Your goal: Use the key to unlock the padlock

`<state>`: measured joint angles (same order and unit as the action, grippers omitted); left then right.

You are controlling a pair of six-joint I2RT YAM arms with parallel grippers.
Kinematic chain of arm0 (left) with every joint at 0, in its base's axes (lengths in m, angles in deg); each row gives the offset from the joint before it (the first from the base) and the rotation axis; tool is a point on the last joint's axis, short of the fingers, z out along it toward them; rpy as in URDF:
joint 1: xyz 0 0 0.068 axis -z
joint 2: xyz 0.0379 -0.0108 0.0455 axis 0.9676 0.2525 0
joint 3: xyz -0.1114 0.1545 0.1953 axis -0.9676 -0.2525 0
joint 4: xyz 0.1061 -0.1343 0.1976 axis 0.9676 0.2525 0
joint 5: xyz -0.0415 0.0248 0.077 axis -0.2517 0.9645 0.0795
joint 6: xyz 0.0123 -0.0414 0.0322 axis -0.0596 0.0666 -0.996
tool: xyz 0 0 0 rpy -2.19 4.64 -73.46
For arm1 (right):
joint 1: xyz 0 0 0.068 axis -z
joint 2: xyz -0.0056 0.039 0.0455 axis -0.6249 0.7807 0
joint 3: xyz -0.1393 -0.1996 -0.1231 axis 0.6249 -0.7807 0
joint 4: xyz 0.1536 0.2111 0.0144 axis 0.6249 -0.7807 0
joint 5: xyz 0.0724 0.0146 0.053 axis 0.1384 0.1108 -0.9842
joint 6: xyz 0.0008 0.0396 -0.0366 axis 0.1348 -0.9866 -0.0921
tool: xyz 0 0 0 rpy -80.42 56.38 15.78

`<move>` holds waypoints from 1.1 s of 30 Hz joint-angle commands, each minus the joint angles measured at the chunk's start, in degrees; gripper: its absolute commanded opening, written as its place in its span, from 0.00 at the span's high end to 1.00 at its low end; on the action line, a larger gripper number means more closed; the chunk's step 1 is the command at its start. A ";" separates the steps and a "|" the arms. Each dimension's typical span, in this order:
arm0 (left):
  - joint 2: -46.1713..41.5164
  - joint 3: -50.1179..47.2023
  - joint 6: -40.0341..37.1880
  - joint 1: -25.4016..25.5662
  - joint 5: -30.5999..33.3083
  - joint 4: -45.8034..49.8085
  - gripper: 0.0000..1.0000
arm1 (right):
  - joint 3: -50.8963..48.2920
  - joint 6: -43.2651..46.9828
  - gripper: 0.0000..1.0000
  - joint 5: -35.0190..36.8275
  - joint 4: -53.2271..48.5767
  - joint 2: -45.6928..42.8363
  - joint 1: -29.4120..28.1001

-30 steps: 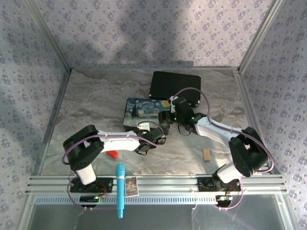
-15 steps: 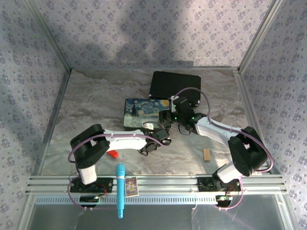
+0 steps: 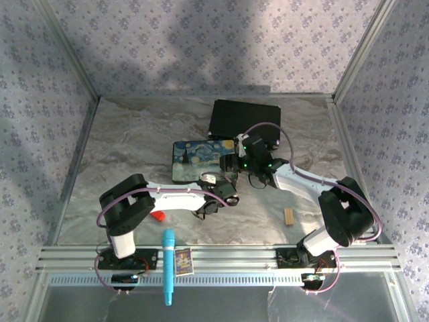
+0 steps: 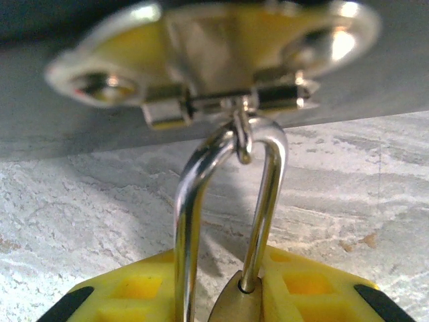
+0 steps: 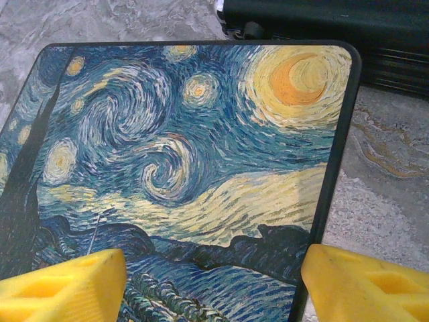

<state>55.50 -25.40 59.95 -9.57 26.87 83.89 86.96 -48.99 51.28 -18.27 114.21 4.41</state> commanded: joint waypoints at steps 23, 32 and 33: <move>1.60 5.25 -0.63 3.11 9.14 14.25 0.91 | -1.58 -2.31 0.25 0.74 -11.01 1.92 0.16; 3.63 3.70 -5.28 3.00 5.88 8.69 0.84 | -0.55 -2.66 0.25 -0.18 -10.72 2.82 -0.08; 3.82 3.82 -6.00 3.04 5.44 8.17 0.83 | -0.60 -2.74 0.25 -0.14 -10.58 2.96 -0.10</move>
<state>58.60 -21.25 57.81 -6.71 31.55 91.52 87.69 -49.64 51.83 -19.37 114.21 4.41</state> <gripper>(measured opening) 0.206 0.753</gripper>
